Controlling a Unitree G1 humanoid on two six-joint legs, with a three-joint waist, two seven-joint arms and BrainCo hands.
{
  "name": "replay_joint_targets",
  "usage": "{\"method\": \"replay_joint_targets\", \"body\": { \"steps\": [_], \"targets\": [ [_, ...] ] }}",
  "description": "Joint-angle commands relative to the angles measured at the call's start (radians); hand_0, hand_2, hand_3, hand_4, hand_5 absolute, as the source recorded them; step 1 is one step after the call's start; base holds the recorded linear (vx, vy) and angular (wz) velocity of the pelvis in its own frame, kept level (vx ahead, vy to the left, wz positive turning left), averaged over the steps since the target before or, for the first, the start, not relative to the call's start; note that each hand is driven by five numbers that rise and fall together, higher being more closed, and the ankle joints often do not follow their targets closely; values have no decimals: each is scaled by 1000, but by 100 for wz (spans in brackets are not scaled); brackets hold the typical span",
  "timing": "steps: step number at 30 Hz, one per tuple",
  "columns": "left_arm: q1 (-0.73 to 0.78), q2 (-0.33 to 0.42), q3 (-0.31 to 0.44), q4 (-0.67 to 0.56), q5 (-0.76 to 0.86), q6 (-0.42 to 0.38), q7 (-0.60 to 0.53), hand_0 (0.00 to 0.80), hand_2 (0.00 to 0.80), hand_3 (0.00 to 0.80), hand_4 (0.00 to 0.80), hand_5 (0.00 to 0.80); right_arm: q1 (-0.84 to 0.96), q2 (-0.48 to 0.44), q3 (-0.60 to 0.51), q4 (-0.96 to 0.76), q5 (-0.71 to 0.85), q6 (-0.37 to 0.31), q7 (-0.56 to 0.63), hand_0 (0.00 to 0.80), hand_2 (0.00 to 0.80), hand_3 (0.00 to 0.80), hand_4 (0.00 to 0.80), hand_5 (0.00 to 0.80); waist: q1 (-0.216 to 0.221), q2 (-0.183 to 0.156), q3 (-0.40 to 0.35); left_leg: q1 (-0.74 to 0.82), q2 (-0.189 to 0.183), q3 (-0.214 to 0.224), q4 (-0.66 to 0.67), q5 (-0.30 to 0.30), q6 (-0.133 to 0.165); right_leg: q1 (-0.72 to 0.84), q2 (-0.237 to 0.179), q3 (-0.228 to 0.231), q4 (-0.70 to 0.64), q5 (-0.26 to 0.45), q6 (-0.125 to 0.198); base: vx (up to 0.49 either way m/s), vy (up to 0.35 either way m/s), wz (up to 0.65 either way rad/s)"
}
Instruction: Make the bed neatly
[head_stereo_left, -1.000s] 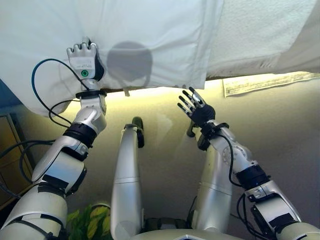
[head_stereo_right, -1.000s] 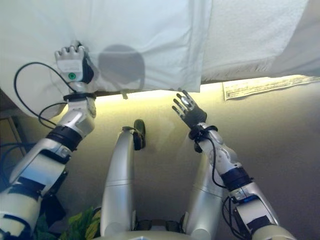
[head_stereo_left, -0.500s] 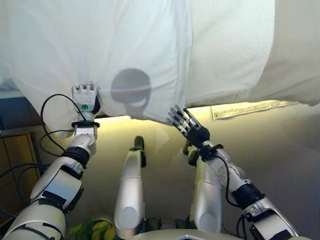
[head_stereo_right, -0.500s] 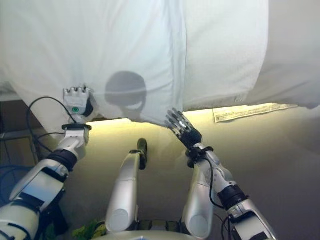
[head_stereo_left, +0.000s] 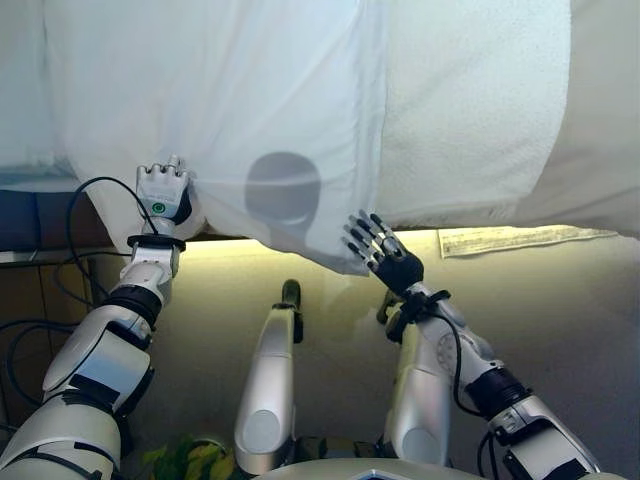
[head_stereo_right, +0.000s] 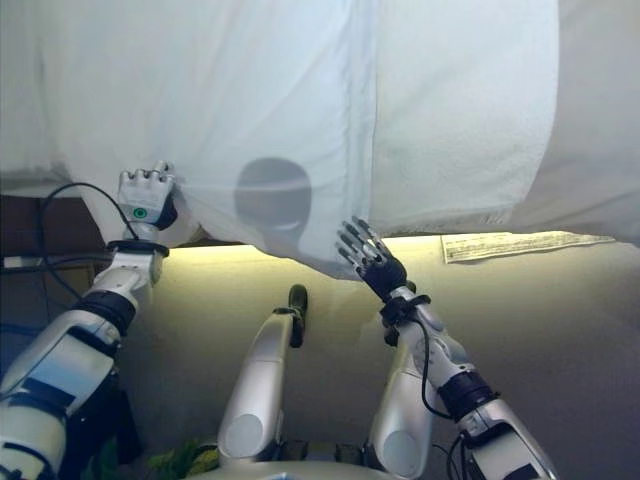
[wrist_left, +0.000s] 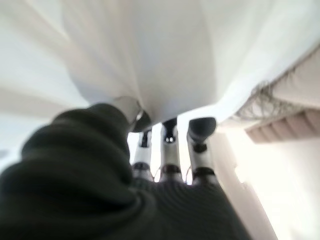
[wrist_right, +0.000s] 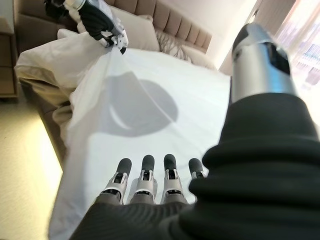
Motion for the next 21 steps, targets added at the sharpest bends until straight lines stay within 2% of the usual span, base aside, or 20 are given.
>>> {"method": "replay_joint_targets", "body": {
  "steps": [1, 3, 4, 7, 10, 17, 21],
  "targets": [
    [66, 22, 78, 61, -126, -9, -8, 800, 800, 800, 800, 800, 42, 46, -6, -84, 7, -61, -20, 0, 0, 0, 0, 0, 56, -7, -6, -15, -42, -33, -187, 205, 24, 12, -26, 63, 45, 107, 160, -8, -97, 5],
    [92, -19, 90, 58, -143, -32, 8, 800, 800, 800, 800, 800, 41, 60, 1, -91, 7, -71, -25, 0, 0, 0, 0, 0, 63, -21, -3, -12, -37, -36, -188, 202, 25, 24, -22, 54, 35, 109, 161, 5, -109, 6],
    [99, -34, 93, 57, -146, -42, 17, 0, 0, 0, 0, 0, 41, 67, 5, -94, 6, -76, -29, 0, 0, 0, 0, 0, 67, -26, -3, -11, -36, -37, -189, 202, 25, 29, -21, 49, 30, 110, 161, 14, -88, 11],
    [120, -78, 98, 56, -131, -71, -4, 0, 0, 0, 0, 0, 36, 91, 8, -104, -8, -81, -43, 0, 0, 0, 0, 0, 77, -40, 0, -9, -34, -39, -192, 201, 29, 40, -18, 35, 17, 118, 161, 9, -68, 8],
    [129, -91, 109, 62, -140, -91, -21, 0, 0, 0, 0, 0, 29, 106, 4, -105, -15, -72, -52, 0, 0, 0, 0, 0, 80, -46, 3, -8, -30, -41, -193, 200, 33, 42, -14, 32, 19, 121, 161, 10, -30, 6],
    [108, -30, 152, 79, -286, -64, -14, 0, 0, 0, 0, 0, 9, 108, 3, -121, -19, -35, -82, 0, 0, 0, 0, 0, 77, -35, 8, 2, -37, -31, -190, 197, 42, 41, -9, 40, 40, 124, 156, 8, 18, 1],
    [99, 4, 182, 93, -389, -89, 36, 0, 0, 0, 0, 0, 3, 107, 15, -127, -34, -36, -120, 0, 0, 0, 0, 0, 73, -17, 8, -5, -45, -22, -173, 194, 46, 26, -14, 49, 66, 119, 150, 19, 88, -3]
  ]
}}
